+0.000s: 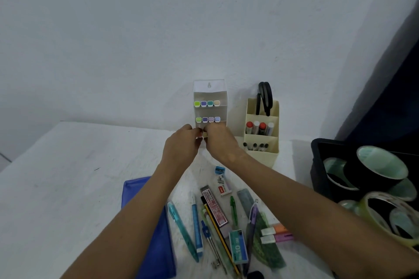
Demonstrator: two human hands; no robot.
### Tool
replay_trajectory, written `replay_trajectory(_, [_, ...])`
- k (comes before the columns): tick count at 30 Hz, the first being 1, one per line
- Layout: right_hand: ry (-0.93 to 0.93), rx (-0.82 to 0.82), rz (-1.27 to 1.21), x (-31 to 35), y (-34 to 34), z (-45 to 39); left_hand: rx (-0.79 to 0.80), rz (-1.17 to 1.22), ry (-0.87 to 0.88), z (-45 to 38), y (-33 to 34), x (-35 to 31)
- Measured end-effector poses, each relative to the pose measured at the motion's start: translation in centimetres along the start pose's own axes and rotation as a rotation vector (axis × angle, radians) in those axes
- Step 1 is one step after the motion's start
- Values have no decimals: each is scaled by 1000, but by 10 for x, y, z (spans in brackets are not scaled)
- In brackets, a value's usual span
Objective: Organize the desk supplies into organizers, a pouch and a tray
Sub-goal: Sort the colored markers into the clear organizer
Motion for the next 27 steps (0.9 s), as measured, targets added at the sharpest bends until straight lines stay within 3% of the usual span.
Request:
replay_trajectory(9, [-14,-65,-4,-4,6,2,46,-45,0,-5,2,-3])
replay_trajectory(17, [-63,14,-67,3,-4,21,116,-36,50,20,-12,-21])
replay_trajectory(23, [-100,270,38,-9,-39,92,198,31,46,65,-19,-35])
replay_trajectory(27, [39,539,155,-45,-64,139,365,129,205,83,-9,-73])
Point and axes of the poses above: each hand's wrist, its own z-axis away from the middle knuckle, its own y-axis out of the palm, x = y × z, the point moved 4 cm from there along -z, towards the middle knuckle, and after that the axes turned 1 degree about z, right-handed, at the moved point
